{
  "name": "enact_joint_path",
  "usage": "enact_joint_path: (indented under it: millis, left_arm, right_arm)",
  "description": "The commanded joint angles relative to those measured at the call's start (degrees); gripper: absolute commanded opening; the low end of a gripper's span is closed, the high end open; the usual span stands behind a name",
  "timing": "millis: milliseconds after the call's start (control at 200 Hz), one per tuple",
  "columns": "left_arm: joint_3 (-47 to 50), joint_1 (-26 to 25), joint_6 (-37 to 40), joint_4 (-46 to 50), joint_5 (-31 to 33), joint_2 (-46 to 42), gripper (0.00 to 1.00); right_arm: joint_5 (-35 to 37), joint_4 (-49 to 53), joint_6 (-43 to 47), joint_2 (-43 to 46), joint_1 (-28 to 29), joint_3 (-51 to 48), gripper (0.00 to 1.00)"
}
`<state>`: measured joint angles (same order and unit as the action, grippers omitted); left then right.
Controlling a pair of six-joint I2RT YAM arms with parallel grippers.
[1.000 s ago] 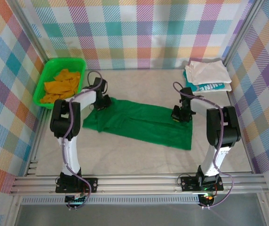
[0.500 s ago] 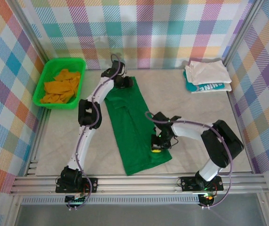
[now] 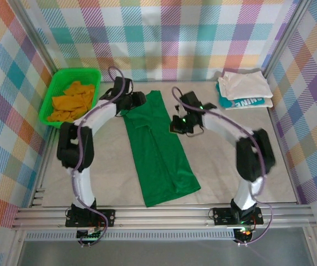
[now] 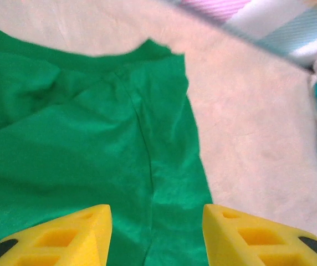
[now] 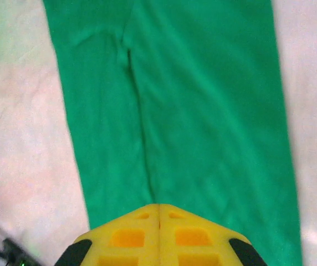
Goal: Fold and stack the t-shirts
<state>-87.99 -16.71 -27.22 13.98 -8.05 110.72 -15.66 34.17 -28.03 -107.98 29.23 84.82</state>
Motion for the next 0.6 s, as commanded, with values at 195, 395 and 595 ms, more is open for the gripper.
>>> enact_joint_path:
  millis: [195, 395, 595]
  left_arm:
    - [0.18, 2.03, -4.32, -1.44, 5.53, 7.22, 0.43]
    - [-11.94, 3.44, -5.32, 4.52, 3.69, 19.54, 0.42]
    - [-34.47, 1.72, -2.36, 15.66, -4.55, 34.74, 0.38]
  right_arm:
    - [2.59, 11.47, 8.62, -33.98, -1.77, 45.28, 0.01]
    - [-0.42, 10.93, 3.85, -48.53, -2.03, 63.85, 0.00]
    - [0.25, 5.50, -8.54, -48.69, -4.42, 57.07, 0.00]
